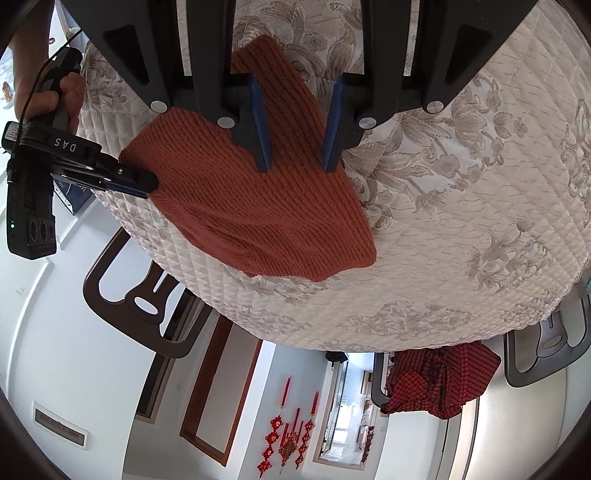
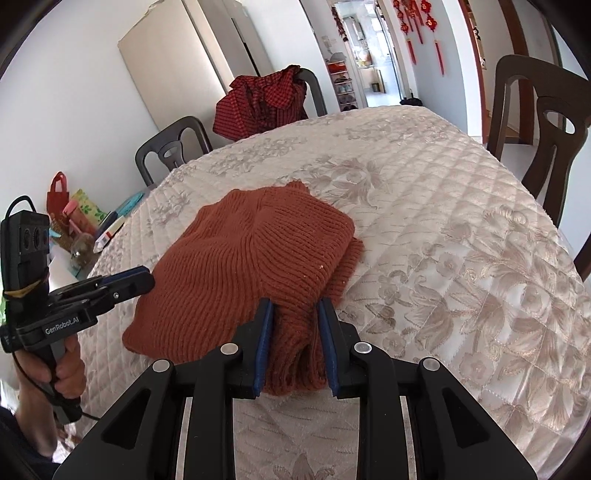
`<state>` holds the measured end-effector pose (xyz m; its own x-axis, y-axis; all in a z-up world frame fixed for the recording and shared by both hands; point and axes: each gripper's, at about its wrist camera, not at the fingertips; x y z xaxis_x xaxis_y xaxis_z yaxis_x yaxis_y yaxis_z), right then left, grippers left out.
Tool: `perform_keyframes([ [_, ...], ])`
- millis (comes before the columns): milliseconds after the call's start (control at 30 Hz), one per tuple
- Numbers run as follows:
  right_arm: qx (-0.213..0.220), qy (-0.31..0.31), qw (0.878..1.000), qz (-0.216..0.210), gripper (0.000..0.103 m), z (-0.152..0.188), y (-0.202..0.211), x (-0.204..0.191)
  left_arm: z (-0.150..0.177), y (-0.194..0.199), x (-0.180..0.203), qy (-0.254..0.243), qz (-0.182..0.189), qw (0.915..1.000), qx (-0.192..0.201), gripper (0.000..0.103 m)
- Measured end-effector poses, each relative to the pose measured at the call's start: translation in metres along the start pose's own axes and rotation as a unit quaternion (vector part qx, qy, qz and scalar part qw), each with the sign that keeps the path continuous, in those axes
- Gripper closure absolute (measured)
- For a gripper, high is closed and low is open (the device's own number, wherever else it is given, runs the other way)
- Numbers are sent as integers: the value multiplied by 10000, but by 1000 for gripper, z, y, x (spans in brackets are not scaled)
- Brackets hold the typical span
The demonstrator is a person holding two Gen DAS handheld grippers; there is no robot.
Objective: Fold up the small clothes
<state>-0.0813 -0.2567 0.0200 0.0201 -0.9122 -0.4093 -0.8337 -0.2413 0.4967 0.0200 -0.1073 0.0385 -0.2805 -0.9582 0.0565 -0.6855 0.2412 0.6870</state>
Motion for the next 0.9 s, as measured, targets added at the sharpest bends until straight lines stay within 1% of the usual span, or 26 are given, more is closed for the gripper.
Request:
perform_keyframes([
  [33, 0, -10, 10000, -13, 77, -1, 0, 0, -1, 0, -1, 24, 0, 10000, 3, 72],
  [100, 8, -48, 10000, -65, 77, -4, 0, 1, -3, -2, -2, 52, -11, 10000, 9, 68],
  [300, -5, -25, 10000, -64, 77, -8, -2, 1, -7, -4, -3, 81, -37, 10000, 10, 68],
  [433, 212, 4, 9997, -124, 77, -12, 5, -3, -12, -2, -1, 55, 37, 9999, 136, 68],
  [533, 340, 53, 9991, -233, 77, -16, 7, -4, -11, -12, 3, -33, 117, 9999, 31, 68],
  [600, 166, 69, 9997, -191, 77, -15, -4, -1, -9, -18, 4, -45, 87, 10000, -8, 67],
  [667, -61, -44, 9999, -103, 77, -11, -15, 7, -10, -17, 2, 4, 131, 9999, -30, 67],
  [733, 15, -187, 9995, -240, 77, -11, -12, 10, -11, -16, 0, 49, 142, 9999, -52, 67],
  [900, 49, -224, 9994, -247, 77, -12, -7, 11, -10, -13, -2, 76, 88, 9999, -57, 67],
])
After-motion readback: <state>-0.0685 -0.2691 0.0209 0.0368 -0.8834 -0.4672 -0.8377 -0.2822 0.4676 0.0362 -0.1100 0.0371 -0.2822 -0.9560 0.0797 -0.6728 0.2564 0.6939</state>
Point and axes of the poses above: each gripper's, at about its wrist camera, not at the fingertips, and y roughly against the way its jaws point, x to its right, z to its underside, and after that the axes turned 13 degrees about -z, right-handed
